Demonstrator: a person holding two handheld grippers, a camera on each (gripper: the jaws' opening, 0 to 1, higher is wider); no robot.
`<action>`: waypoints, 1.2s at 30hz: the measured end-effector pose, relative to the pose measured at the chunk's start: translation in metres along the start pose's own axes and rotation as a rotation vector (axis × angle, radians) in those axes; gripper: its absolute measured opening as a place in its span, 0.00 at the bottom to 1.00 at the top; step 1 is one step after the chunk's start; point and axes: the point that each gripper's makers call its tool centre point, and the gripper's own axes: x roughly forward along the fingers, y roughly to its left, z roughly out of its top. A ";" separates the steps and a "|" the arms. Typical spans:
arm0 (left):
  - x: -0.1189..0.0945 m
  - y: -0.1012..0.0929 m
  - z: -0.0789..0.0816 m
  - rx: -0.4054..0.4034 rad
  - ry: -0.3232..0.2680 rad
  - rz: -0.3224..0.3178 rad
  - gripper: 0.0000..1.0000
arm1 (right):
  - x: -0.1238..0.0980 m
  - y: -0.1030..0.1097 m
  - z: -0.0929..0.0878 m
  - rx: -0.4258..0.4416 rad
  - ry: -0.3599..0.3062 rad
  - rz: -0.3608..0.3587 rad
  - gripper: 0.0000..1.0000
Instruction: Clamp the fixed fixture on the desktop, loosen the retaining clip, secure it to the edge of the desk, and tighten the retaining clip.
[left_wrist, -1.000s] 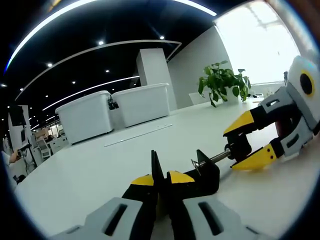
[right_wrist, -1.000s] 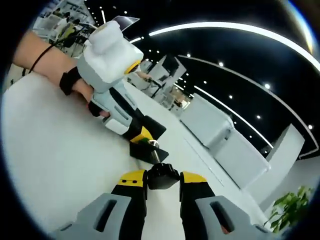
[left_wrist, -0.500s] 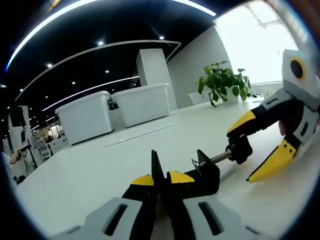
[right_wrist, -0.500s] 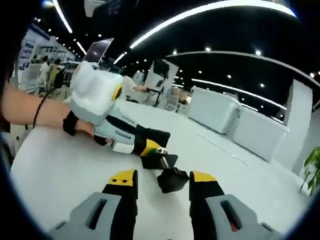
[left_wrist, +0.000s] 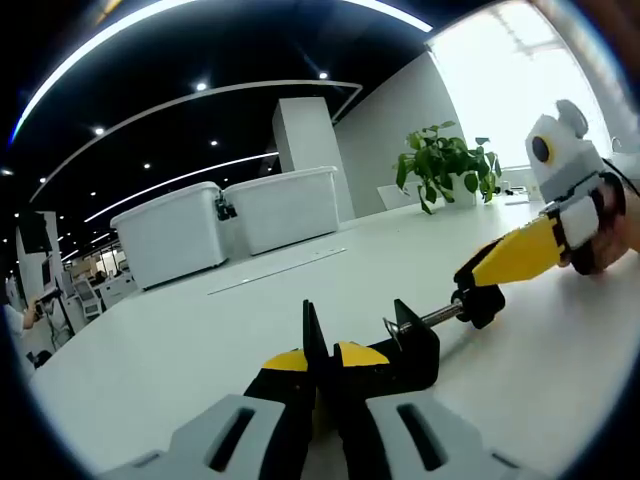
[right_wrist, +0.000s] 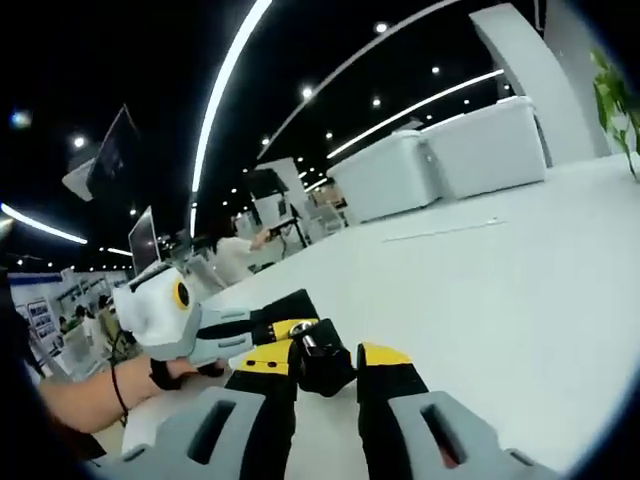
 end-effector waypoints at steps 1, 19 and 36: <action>0.000 0.000 0.000 0.000 0.000 0.000 0.08 | 0.001 0.003 -0.001 -0.005 0.003 0.004 0.21; -0.010 -0.006 0.001 -0.001 0.000 0.000 0.08 | -0.003 0.018 -0.001 -0.503 -0.007 -0.042 0.19; -0.015 -0.009 0.001 -0.003 0.002 0.001 0.08 | -0.006 0.016 0.001 -0.632 -0.007 -0.073 0.19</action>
